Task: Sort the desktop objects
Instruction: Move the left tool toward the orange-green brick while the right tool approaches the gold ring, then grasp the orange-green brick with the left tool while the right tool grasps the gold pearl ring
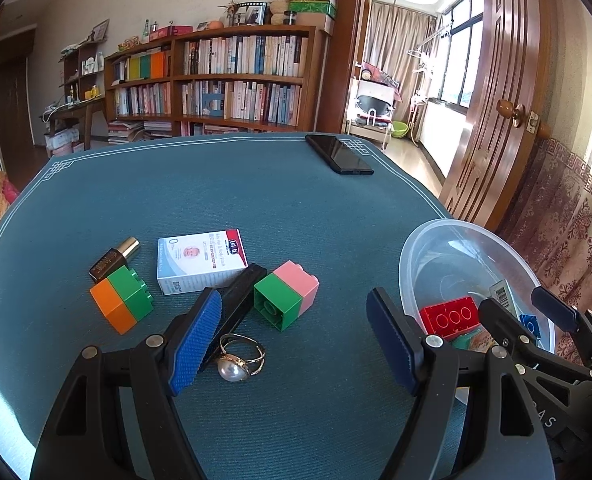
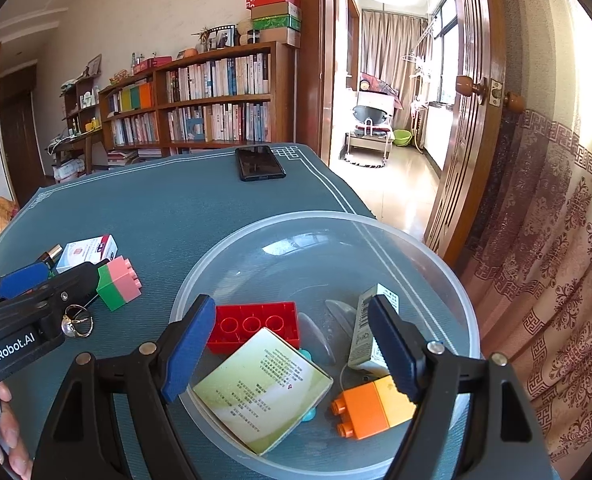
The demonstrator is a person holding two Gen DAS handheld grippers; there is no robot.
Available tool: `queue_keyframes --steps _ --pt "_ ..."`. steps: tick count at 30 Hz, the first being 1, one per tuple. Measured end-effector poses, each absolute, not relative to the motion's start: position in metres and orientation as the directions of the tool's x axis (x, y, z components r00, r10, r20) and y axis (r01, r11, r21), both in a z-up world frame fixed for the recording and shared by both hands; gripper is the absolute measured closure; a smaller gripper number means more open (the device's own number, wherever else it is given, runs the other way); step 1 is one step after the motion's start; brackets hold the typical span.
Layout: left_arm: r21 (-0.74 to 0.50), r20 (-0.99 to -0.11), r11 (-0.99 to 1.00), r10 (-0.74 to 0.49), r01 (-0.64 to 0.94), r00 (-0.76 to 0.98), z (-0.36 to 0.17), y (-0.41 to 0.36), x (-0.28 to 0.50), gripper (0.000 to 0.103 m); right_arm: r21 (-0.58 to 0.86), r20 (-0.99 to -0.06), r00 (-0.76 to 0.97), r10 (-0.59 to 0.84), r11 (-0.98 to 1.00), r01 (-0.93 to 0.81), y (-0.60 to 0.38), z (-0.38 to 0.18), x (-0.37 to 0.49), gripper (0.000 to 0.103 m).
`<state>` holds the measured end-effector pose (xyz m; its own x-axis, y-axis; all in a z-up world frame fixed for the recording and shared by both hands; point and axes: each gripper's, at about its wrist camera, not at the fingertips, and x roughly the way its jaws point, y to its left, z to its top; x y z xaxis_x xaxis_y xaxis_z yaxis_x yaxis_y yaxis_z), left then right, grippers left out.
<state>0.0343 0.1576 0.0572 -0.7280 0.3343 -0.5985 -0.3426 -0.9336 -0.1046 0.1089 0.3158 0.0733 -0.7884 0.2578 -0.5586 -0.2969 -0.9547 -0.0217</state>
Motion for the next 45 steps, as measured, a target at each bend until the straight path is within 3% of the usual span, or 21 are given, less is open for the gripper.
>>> queue_keyframes --steps 24,45 --pt "-0.11 -0.624 -0.955 0.281 -0.274 -0.729 0.048 0.118 0.029 0.025 0.017 -0.568 -0.809 0.149 -0.981 -0.193 0.286 0.068 0.099 0.021" --pt "-0.073 -0.672 -0.976 0.2 -0.204 -0.713 0.023 0.074 0.03 0.025 0.111 -0.48 -0.876 -0.044 -0.994 -0.01 0.246 0.081 0.112 0.02"
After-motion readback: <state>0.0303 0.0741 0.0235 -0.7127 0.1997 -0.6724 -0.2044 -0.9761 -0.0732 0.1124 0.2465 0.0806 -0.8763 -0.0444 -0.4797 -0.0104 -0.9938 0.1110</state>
